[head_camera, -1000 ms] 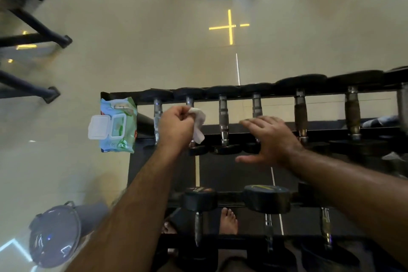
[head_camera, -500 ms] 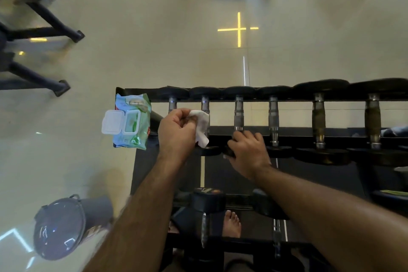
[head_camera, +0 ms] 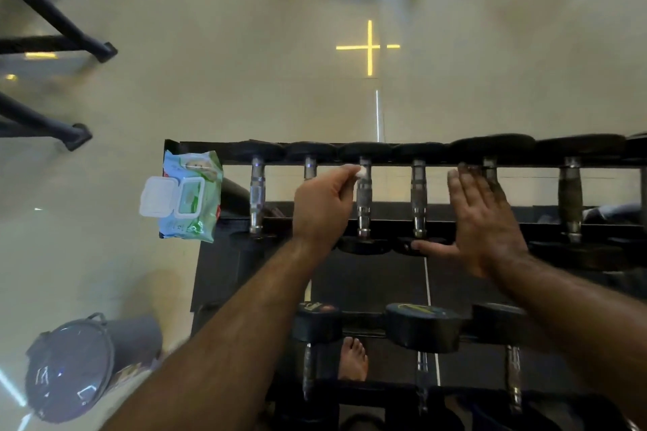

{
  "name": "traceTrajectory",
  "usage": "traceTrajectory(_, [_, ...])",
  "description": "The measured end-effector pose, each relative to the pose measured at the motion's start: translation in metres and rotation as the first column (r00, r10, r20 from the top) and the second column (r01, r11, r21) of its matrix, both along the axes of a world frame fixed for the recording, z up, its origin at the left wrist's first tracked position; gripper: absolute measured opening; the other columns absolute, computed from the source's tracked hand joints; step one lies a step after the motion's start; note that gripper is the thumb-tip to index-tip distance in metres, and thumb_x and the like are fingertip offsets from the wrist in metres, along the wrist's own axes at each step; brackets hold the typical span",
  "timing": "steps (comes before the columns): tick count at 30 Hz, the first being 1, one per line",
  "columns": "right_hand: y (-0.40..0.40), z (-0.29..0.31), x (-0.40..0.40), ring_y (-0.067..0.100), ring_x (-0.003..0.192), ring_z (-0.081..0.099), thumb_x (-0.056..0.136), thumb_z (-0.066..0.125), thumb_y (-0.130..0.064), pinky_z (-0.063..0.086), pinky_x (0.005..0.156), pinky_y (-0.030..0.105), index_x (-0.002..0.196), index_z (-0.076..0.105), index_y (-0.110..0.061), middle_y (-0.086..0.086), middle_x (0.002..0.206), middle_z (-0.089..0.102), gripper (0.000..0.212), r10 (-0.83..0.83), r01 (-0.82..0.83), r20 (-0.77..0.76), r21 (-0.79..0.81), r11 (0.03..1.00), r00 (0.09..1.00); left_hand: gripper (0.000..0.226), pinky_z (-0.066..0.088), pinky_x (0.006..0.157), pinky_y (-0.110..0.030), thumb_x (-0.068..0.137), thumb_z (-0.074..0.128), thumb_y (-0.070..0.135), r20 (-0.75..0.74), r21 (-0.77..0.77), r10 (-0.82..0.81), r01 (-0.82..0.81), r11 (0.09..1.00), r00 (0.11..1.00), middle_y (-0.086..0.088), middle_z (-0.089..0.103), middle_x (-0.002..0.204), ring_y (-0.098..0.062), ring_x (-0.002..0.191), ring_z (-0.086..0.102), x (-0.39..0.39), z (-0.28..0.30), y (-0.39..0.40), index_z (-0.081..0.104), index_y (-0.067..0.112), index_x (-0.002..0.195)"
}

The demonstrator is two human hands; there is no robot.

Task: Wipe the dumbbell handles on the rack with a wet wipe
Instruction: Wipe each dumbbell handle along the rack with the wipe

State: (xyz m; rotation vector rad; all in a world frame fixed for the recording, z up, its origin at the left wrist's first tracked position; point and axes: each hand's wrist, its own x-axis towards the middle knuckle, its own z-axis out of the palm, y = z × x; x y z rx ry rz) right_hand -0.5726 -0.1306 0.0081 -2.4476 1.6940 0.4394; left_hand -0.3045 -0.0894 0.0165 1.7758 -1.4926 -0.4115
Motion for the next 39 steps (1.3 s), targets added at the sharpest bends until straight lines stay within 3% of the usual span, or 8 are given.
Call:
traceTrajectory(3, [-0.006, 0.002, -0.014, 0.031, 0.157, -0.037, 0.046, 0.027, -0.119, -0.005, 0.134, 0.049, 0.158, -0.04, -0.011, 0.013, 0.164, -0.048, 0.169, -0.123, 0.126, -0.028, 0.157, 0.98, 0.992, 0.026, 0.06, 0.092, -0.031, 0.099, 0.066, 0.013, 0.244, -0.026, -0.174, 0.186, 0.982, 0.954, -0.001, 0.079, 0.115, -0.018, 0.106, 0.074, -0.015, -0.029, -0.022, 0.077, 0.016, 0.122])
traceTrajectory(13, [-0.007, 0.006, -0.01, 0.033, 0.155, -0.04, 0.043, 0.023, -0.12, -0.002, 0.134, 0.052, 0.163, -0.031, -0.011, 0.014, 0.163, -0.051, 0.171, -0.109, 0.095, 0.076, 0.166, 0.981, 0.991, 0.025, 0.061, 0.081, -0.037, 0.097, 0.07, 0.04, 0.501, 0.375, -0.72, 0.629, 0.681, 0.481, 0.004, 0.076, 0.098, -0.015, 0.088, 0.073, -0.017, -0.04, -0.023, 0.072, 0.028, 0.119])
traceTrajectory(17, [-0.006, 0.013, -0.007, 0.035, 0.156, -0.039, 0.045, 0.03, -0.118, 0.002, 0.134, 0.053, 0.166, -0.024, -0.011, 0.015, 0.163, -0.049, 0.17, -0.106, 0.094, 0.063, 0.173, 0.981, 0.992, 0.021, 0.062, 0.089, -0.04, 0.092, 0.077, 0.014, 0.678, 0.029, -0.494, 0.652, 0.758, 0.544, -0.005, 0.08, 0.11, -0.023, 0.098, 0.077, 0.0, -0.038, -0.059, 0.078, 0.016, 0.113])
traceTrajectory(21, [-0.007, 0.013, -0.007, 0.034, 0.155, -0.041, 0.045, 0.029, -0.119, -0.001, 0.134, 0.053, 0.166, -0.025, -0.012, 0.015, 0.164, -0.049, 0.17, -0.114, 0.106, 0.027, 0.194, 0.975, 0.993, 0.017, 0.06, 0.086, -0.041, 0.095, 0.066, 0.007, 0.732, 0.034, -0.453, 0.636, 0.771, 0.51, -0.006, 0.079, 0.105, -0.026, 0.099, 0.074, 0.008, -0.047, -0.065, 0.079, 0.013, 0.105])
traceTrajectory(25, [-0.009, 0.013, -0.007, 0.034, 0.153, -0.044, 0.044, 0.03, -0.119, -0.004, 0.133, 0.053, 0.166, -0.027, -0.015, 0.015, 0.163, -0.05, 0.17, -0.106, 0.101, 0.011, 0.219, 0.971, 0.994, 0.025, 0.06, 0.079, -0.037, 0.095, 0.058, 0.007, 0.412, 0.074, -0.166, 0.148, 0.986, 0.896, -0.004, 0.08, 0.101, -0.024, 0.09, 0.075, 0.001, -0.039, -0.036, 0.078, 0.013, 0.109])
traceTrajectory(27, [-0.009, 0.012, -0.007, 0.035, 0.152, -0.045, 0.043, 0.029, -0.119, -0.007, 0.133, 0.053, 0.165, -0.028, -0.015, 0.016, 0.162, -0.051, 0.17, -0.105, 0.102, 0.005, 0.222, 0.97, 0.994, 0.022, 0.062, 0.085, -0.039, 0.102, 0.057, 0.01, 0.279, 0.204, -0.126, 0.07, 0.976, 0.952, -0.001, 0.077, 0.096, -0.018, 0.086, 0.073, -0.002, -0.047, -0.018, 0.077, 0.017, 0.109])
traceTrajectory(33, [-0.012, 0.01, -0.007, 0.038, 0.153, -0.042, 0.044, 0.025, -0.119, -0.004, 0.133, 0.056, 0.167, -0.024, -0.015, 0.015, 0.161, -0.052, 0.168, -0.089, 0.087, 0.002, 0.211, 0.974, 0.996, 0.023, 0.063, 0.091, -0.042, 0.099, 0.065, 0.007, 0.302, 0.038, -0.179, 0.175, 0.984, 0.936, -0.008, 0.079, 0.108, -0.022, 0.098, 0.076, 0.006, -0.034, -0.026, 0.076, 0.01, 0.119])
traceTrajectory(39, [-0.009, 0.011, -0.007, 0.038, 0.152, -0.044, 0.043, 0.02, -0.12, -0.003, 0.132, 0.058, 0.169, -0.018, -0.02, 0.012, 0.162, -0.052, 0.165, -0.071, 0.07, -0.001, 0.188, 0.98, 0.997, 0.025, 0.062, 0.082, -0.039, 0.086, 0.08, 0.008, 0.478, 0.102, -0.483, 0.5, 0.86, 0.734, -0.006, 0.079, 0.107, -0.027, 0.098, 0.073, 0.002, -0.04, -0.029, 0.078, 0.012, 0.111])
